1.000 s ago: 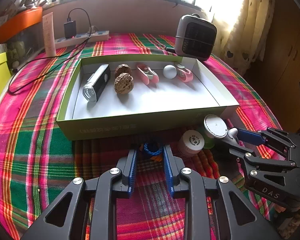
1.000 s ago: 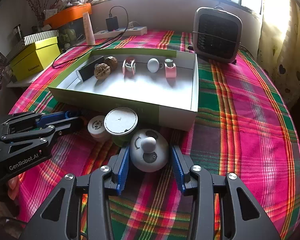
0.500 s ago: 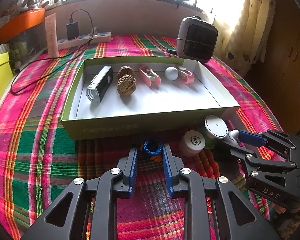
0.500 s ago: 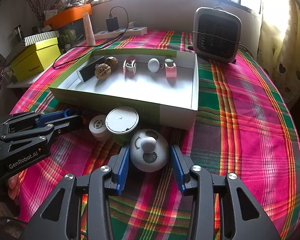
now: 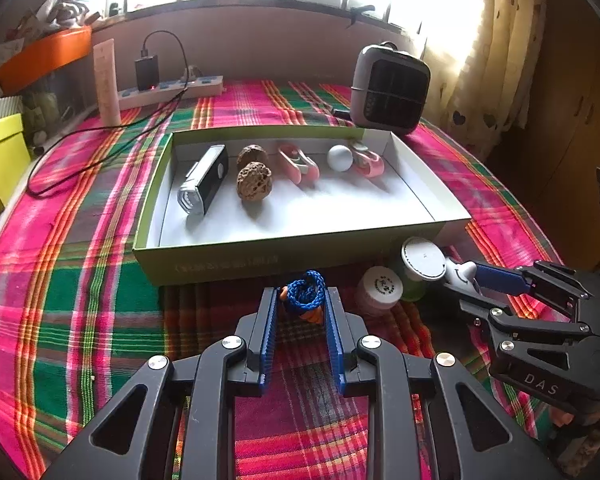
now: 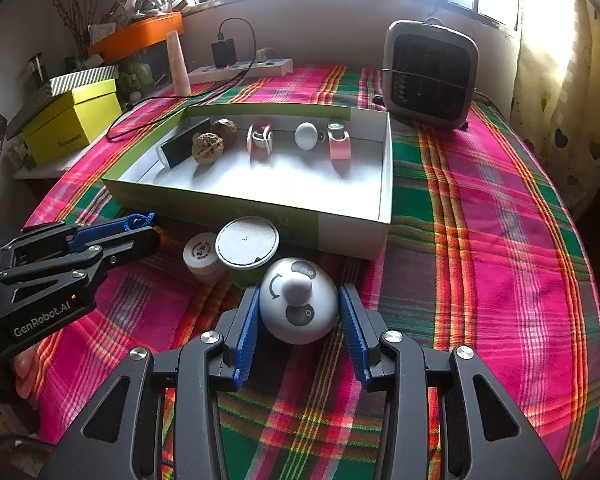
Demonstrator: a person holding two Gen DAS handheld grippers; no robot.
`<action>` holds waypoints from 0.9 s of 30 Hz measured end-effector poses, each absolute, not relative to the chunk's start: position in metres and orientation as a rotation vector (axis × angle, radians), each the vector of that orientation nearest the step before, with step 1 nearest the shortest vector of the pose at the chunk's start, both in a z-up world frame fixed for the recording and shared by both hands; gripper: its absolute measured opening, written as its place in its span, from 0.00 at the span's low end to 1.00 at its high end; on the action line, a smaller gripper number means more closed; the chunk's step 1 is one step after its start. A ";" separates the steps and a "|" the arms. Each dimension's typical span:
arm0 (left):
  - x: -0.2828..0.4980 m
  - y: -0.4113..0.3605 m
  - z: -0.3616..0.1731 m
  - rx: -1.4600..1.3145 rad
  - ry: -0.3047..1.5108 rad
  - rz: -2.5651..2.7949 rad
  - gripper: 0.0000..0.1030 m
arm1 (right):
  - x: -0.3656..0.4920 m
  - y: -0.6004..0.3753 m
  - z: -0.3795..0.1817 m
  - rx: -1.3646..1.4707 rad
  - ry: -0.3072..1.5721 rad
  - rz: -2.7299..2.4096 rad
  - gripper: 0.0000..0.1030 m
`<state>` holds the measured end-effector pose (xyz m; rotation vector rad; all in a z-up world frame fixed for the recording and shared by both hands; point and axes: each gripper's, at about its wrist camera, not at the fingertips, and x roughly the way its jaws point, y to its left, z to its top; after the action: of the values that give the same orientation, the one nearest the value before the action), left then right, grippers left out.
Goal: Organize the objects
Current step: 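Grasp the blue knotted cord with the left tool while the right tool grasps the white dome toy, then carry the blue cord with the left tool while the right tool carries the dome toy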
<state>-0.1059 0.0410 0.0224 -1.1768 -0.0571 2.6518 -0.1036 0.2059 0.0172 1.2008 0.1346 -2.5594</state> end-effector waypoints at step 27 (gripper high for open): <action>-0.099 0.037 0.045 -1.103 -0.067 2.671 0.21 | -0.096 0.208 0.043 1.117 0.113 -2.594 0.40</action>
<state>-0.0985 0.0375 0.0451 -1.1027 -0.0671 2.6711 -0.0964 0.2075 0.0426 1.1172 0.1129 -2.5936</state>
